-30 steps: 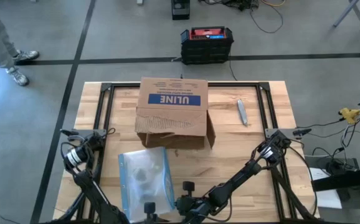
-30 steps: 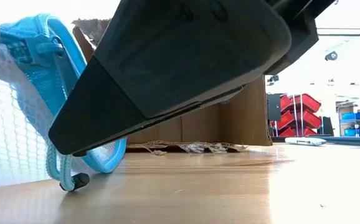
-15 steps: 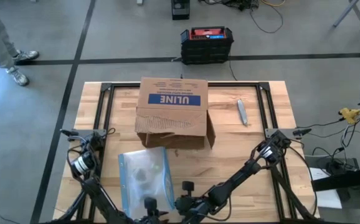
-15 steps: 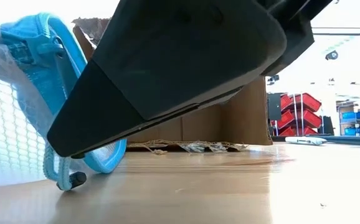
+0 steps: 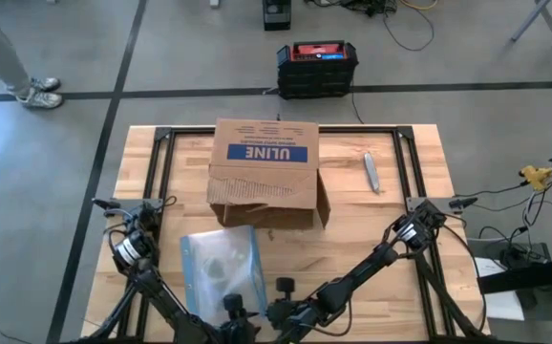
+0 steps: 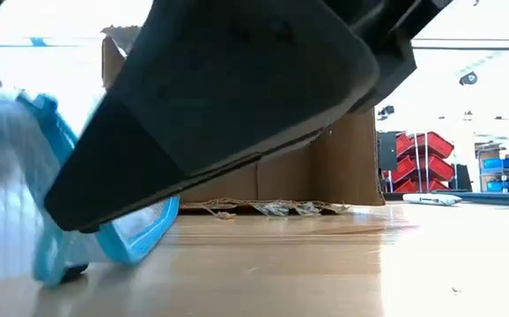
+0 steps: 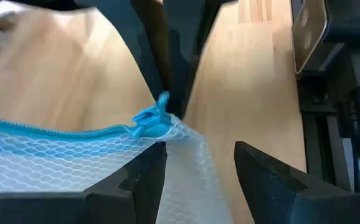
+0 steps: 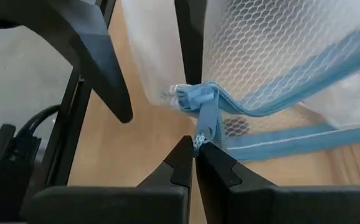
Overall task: Pack items into zip bag
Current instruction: Close the blue zip bag
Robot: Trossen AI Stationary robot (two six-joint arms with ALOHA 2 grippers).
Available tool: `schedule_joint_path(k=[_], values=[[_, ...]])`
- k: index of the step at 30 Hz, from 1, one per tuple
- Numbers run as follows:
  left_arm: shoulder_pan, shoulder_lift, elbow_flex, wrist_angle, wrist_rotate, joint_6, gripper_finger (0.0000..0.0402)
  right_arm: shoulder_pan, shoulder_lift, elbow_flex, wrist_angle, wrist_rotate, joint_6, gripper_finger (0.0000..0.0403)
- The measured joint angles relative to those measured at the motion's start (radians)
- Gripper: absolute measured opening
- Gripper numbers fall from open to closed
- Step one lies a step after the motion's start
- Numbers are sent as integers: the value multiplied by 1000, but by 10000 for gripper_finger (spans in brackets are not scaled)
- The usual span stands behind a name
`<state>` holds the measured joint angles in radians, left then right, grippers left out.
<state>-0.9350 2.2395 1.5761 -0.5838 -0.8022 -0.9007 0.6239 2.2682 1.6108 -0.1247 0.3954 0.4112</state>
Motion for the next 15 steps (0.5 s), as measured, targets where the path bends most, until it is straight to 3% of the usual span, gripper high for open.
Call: schedule_joint_path(k=[8, 15], values=[[6, -1, -48, 72, -1, -27, 128, -6, -6, -2, -120, -35, -8, 0], [8, -1, -52, 156, -27, -28, 15, -25, -7, -2, -128, -39, -29, 0]])
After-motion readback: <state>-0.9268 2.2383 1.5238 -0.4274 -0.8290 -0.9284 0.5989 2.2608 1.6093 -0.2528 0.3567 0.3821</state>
